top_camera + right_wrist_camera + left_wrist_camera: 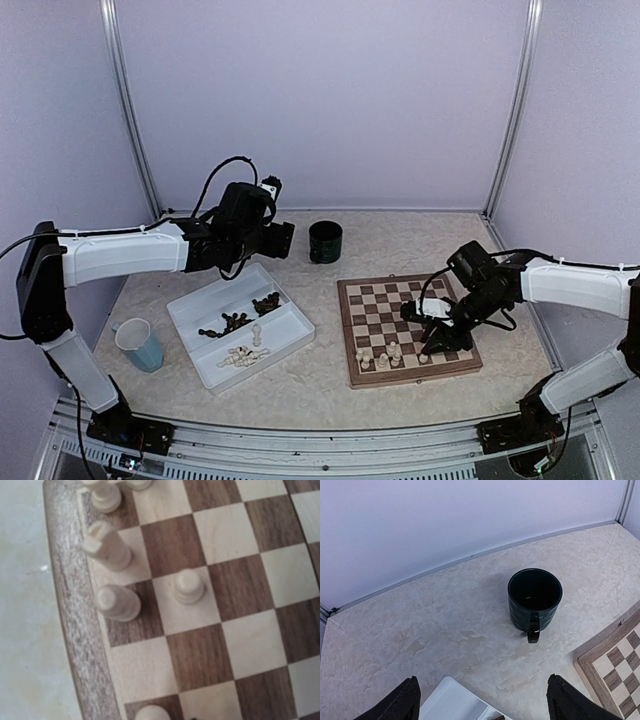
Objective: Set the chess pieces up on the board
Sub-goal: Place the king on e1, then pick up the queen from the storage box.
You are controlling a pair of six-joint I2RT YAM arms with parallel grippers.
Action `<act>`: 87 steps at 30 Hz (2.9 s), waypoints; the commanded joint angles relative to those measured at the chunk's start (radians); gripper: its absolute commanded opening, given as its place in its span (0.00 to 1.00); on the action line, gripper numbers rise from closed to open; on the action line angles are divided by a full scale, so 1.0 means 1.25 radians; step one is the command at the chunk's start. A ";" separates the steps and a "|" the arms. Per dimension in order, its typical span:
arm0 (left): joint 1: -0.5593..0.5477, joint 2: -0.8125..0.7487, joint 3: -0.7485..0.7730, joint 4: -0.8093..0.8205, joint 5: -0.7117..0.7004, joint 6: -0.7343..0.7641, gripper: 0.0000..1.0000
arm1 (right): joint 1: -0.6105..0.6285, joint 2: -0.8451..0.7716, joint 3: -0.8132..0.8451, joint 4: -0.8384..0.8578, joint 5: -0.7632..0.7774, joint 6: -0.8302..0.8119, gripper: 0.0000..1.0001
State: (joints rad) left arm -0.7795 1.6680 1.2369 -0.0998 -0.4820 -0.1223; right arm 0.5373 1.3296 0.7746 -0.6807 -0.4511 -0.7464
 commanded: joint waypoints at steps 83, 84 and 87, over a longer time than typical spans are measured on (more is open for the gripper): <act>-0.107 0.062 -0.187 -0.330 0.246 -0.473 0.39 | 0.096 0.359 0.510 0.061 -0.021 0.084 0.36; -0.106 0.071 -0.183 -0.332 0.244 -0.473 0.40 | 0.097 0.358 0.506 0.062 -0.020 0.084 0.36; -0.104 0.102 -0.176 -0.336 0.246 -0.464 0.38 | 0.097 0.357 0.503 0.064 -0.018 0.083 0.37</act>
State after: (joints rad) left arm -0.9104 1.7523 1.0046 -0.5297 -0.1825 -0.6987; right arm 0.6571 1.8080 1.4166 -0.6151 -0.4667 -0.6487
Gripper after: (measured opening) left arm 0.393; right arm 0.366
